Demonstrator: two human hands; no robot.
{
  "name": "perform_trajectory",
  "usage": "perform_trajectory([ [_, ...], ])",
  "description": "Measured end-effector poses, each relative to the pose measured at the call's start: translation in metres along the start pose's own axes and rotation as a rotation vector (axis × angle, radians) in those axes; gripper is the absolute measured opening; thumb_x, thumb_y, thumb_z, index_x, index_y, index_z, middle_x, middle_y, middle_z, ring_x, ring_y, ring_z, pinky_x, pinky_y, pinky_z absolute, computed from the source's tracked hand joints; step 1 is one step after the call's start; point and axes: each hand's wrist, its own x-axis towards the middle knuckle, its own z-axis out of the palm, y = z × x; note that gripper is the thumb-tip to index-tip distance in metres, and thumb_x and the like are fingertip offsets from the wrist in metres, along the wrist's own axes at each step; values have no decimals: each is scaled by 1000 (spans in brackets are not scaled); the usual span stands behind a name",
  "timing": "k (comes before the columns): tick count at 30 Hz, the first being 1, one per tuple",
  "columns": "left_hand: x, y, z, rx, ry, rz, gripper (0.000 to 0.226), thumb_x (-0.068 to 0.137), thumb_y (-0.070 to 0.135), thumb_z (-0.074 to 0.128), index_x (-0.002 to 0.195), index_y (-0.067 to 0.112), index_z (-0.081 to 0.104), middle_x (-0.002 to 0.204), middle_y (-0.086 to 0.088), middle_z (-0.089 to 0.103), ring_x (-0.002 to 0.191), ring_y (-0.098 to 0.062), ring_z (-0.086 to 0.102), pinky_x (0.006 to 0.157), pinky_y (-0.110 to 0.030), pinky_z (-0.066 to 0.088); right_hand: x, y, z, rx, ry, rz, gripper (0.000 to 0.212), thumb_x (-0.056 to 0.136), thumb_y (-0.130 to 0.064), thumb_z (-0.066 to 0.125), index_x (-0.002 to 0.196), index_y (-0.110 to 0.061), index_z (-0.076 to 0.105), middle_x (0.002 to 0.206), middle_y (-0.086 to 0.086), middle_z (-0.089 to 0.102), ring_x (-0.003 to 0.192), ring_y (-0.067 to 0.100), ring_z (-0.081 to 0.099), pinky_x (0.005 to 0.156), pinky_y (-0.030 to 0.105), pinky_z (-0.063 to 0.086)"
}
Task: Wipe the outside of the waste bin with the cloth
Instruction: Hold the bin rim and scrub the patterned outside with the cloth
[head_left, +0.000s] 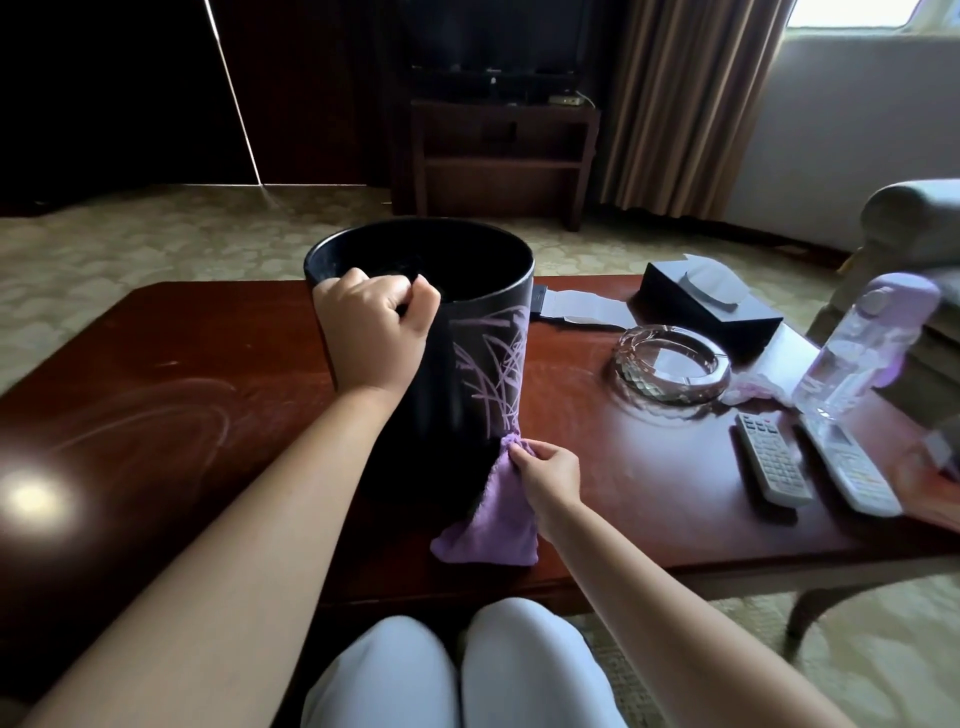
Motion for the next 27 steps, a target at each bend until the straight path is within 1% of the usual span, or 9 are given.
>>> perform_trajectory([
  [3,0,1,1,1,2,-3,45,82,23,50,46,18,23,45,8,15,47,-16,24,59,-27,15,-1,1,-4,5,-48,-4,12,80,-13,70,90,-10,75,84,1,73,81,11,66,82,28,53],
  [6,0,1,0,-6,-5,-3,45,82,22,51,47,18,23,46,9,13,47,-16,23,60,-28,16,-1,-1,-1,-39,-6,-21,9,81,-15,70,88,-12,75,81,-3,72,77,6,62,79,24,51],
  [10,0,1,-1,3,-4,-6,44,81,23,51,47,19,23,46,9,14,47,-16,24,60,-28,16,-3,2,-1,-73,-28,-26,8,80,-17,72,87,-15,76,78,-5,71,76,5,62,80,24,52],
  [14,1,2,-1,-16,-9,1,45,81,21,52,47,18,23,47,12,8,46,-16,23,59,-29,18,-7,-1,1,-122,0,-6,6,81,-17,71,78,-20,75,73,-8,69,75,4,61,70,17,45],
  [16,1,1,-2,-18,-8,5,45,81,21,52,47,18,23,48,13,7,46,-16,23,59,-29,18,-11,-9,4,-45,63,-96,8,81,-14,69,79,-20,74,74,-10,68,77,3,61,71,15,44],
  [18,0,1,-1,-5,-1,2,45,81,21,52,47,19,23,48,11,9,47,-16,23,59,-28,18,-17,-17,7,-10,110,-226,12,82,-15,68,93,-14,74,83,-9,68,84,3,63,75,9,44],
  [20,0,2,-1,0,-6,-6,45,81,22,52,47,19,23,47,10,11,47,-16,24,60,-28,17,-20,-21,7,-47,122,-274,18,85,-16,67,101,-11,73,92,-4,70,87,4,62,71,3,41],
  [23,1,2,-2,-3,-9,-4,45,82,22,51,47,19,23,47,11,9,47,-16,24,60,-28,18,-21,-21,5,-195,126,-257,17,85,-17,65,99,-10,74,95,3,73,87,7,62,67,9,35],
  [27,0,1,-2,6,-5,-5,44,82,22,50,47,18,24,46,10,12,47,-16,24,60,-27,15,-31,-21,7,-184,153,-542,16,84,-12,68,98,-7,73,95,0,65,87,11,61,75,6,39],
])
